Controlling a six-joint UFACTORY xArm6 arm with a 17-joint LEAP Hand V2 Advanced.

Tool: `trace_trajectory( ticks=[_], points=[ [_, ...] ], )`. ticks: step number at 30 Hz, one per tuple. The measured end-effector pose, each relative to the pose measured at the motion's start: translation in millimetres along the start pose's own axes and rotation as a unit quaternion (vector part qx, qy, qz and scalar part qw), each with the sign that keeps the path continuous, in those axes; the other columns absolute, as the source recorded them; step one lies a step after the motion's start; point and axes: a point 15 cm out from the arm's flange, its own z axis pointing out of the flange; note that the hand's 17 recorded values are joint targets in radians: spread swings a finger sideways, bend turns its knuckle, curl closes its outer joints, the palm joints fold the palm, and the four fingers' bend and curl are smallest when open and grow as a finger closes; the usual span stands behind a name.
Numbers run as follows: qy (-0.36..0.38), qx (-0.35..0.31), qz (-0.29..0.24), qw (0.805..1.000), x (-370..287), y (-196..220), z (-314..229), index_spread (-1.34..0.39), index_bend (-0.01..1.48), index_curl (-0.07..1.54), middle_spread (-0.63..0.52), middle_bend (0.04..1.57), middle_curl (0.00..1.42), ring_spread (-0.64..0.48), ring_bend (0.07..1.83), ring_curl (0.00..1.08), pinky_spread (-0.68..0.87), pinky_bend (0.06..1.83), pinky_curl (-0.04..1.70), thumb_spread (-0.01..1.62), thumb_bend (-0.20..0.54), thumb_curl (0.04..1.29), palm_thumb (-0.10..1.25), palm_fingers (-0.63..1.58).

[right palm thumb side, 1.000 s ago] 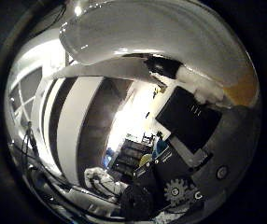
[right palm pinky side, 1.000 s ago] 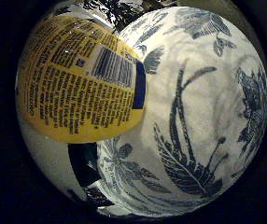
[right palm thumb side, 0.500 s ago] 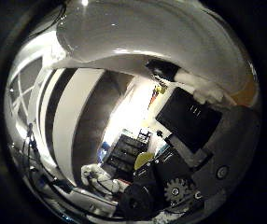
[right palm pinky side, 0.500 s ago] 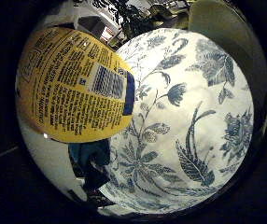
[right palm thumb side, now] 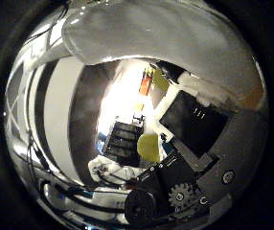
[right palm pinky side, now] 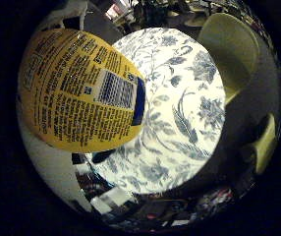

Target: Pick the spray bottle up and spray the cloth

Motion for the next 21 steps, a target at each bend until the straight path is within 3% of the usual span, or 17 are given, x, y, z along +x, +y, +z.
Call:
trace_trajectory(
  ticks=[10,17,21],
  points=[
    [0.06,-0.144,-0.052,0.986,-81,14,18,-0.17,1.18,0.69,-0.05,1.35,0.56,-0.15,1.46,0.58,-0.16,1.05,1.19,0.82,-0.014,0.78,1.13,1.2],
    [0.146,-0.258,-0.111,0.948,-122,21,44,-0.17,1.18,0.69,-0.05,1.35,0.56,-0.15,1.46,0.58,-0.17,1.02,1.25,0.82,-0.015,0.8,1.12,1.2],
    [0.182,-0.327,-0.137,0.917,-138,27,62,-0.17,1.18,0.69,-0.05,1.35,0.56,-0.15,1.46,0.58,-0.17,1.01,1.27,0.82,-0.015,0.81,1.12,1.21]
  ],
)
